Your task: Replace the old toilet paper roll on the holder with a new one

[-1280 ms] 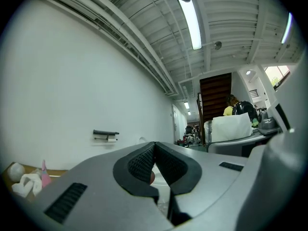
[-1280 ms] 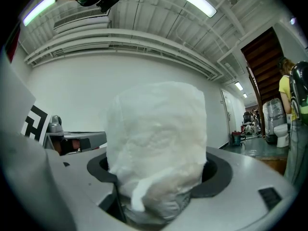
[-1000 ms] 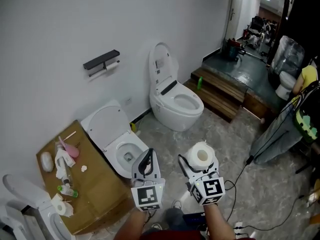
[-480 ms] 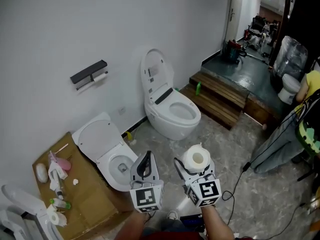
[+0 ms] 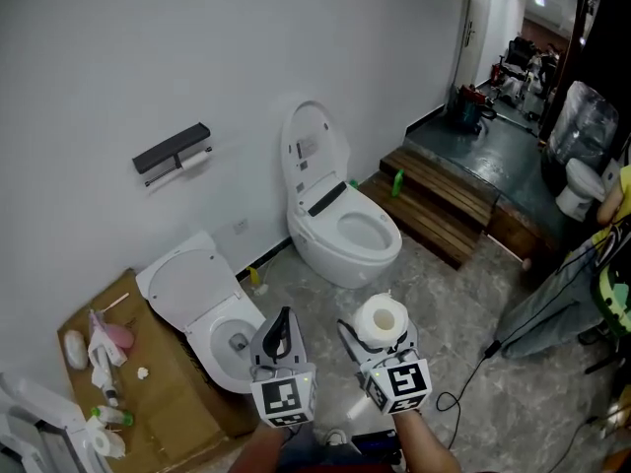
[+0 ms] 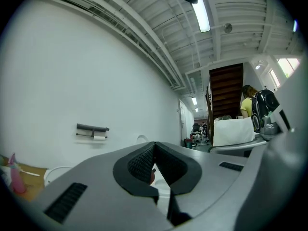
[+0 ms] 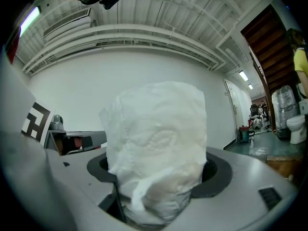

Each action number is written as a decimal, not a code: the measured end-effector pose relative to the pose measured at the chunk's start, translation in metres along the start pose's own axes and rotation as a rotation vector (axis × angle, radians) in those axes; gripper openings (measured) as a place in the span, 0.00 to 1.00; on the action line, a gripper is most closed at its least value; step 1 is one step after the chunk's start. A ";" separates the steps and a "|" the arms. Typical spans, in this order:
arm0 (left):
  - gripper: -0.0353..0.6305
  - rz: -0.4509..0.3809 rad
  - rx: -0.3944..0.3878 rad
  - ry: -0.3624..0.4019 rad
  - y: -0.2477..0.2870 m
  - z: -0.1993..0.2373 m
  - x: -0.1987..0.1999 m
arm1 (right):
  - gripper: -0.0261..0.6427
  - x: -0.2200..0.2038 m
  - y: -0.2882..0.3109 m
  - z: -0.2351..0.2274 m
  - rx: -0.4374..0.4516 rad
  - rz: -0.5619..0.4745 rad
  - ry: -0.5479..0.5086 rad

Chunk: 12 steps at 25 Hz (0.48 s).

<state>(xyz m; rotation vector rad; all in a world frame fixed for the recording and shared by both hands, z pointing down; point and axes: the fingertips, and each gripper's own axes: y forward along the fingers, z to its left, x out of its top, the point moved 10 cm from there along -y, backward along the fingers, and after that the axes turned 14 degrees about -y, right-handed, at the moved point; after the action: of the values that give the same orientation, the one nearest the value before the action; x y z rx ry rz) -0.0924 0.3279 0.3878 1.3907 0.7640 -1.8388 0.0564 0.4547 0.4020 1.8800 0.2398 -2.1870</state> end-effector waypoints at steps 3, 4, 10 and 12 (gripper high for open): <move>0.08 -0.001 -0.005 0.010 0.025 0.016 0.000 | 0.65 0.000 0.029 -0.002 0.000 0.005 -0.016; 0.08 -0.004 -0.008 0.006 0.035 0.022 0.002 | 0.65 0.002 0.041 -0.002 0.002 0.006 -0.021; 0.08 -0.014 -0.004 -0.019 0.088 0.075 0.020 | 0.65 0.015 0.119 0.013 0.039 0.012 -0.041; 0.08 -0.024 0.010 -0.022 0.104 0.098 0.029 | 0.65 0.020 0.150 0.021 0.061 0.007 -0.046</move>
<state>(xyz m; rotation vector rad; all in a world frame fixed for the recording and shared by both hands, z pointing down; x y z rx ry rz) -0.0680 0.1845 0.3794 1.3708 0.7644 -1.8753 0.0773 0.3042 0.3907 1.8564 0.1598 -2.2538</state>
